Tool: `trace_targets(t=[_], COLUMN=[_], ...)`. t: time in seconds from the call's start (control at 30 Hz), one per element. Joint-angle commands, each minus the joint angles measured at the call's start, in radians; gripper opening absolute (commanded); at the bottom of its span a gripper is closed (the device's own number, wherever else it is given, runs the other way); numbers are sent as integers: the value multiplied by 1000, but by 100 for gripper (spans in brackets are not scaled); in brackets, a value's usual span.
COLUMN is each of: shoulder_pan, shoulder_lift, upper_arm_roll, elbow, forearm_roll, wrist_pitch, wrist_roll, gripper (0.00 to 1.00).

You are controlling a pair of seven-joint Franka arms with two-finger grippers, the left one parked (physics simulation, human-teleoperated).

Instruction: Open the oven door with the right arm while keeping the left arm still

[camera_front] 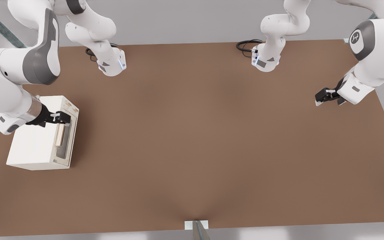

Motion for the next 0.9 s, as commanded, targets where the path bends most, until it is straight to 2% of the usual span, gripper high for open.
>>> trace_targets(t=[0.0,0.1,0.13,0.17,0.23,0.27,0.3,0.33,0.37,0.43,0.5,0.6,0.67,0.73,0.87], shoulder_pan=[26,57,77,144,186,235,235,236,229,209,210,198,196,193,174], shoulder_lift=[19,102,198,281,346,390,422,465,511,353,313,300,306,323,320], upper_arm_roll=[-13,2,5,4,1,1,1,-1,-2,-7,-8,-24,-61,-62,-62], elbow=[23,31,124,238,232,191,161,155,141,-219,-254,-314,-330,-330,-406], forearm_roll=[-1,-9,-36,-131,-292,-682,-770,-791,-819,-816,-817,-808,-808,-805,-806], wrist_pitch=[-81,-78,-124,-195,-204,-222,-297,-408,-407,-101,-179,-153,-20,69,69], wrist_roll=[-46,-76,-156,-240,-305,-234,-107,-49,-47,227,349,591,629,692,683], gripper=[100,100,88,0,0,0,0,0,0,0,0,0,0,0,0])
